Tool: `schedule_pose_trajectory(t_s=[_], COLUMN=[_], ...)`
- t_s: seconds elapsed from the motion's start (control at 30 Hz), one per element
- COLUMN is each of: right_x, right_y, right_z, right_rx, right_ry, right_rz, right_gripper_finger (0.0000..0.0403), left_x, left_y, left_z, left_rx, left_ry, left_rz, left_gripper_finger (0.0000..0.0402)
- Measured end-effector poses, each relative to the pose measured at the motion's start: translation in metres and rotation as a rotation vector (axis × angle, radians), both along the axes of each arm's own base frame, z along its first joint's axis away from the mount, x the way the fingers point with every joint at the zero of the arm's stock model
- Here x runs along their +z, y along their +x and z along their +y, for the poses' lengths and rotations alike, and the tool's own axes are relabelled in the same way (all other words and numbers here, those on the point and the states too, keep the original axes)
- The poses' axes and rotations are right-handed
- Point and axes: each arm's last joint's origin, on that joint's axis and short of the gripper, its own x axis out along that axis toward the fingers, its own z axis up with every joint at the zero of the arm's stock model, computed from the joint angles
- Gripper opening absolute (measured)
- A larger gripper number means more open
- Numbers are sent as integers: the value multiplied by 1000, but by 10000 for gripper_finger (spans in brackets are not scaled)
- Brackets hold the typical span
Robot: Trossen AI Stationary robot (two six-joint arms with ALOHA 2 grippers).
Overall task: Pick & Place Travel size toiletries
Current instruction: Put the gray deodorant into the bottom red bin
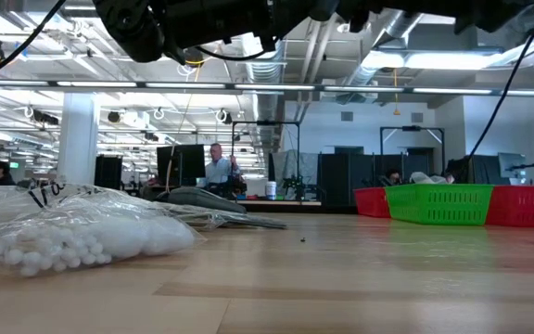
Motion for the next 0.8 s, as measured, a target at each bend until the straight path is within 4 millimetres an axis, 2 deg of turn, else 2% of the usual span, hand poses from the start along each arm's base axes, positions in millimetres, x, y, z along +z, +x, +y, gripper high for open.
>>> schedule_pose_trajectory(t_s=[0.23,0.4,0.57,0.8], right_x=[1,0,0,0], right_y=[1,1,1,1], right_z=[0,0,0,0], right_rx=[-4,0,0,0], right_ry=[-15,-7,-6,3], right_rz=[13,21,20,22], right_gripper_finger=[253,190,189,189], left_x=[-1,-1,-1,-2], left_y=[0,0,0,0], left_z=[0,0,0,0], left_rx=[1,7,7,6], left_ry=[-1,-2,-2,-3], left_rz=[10,13,13,17], left_gripper_finger=[184,183,181,203])
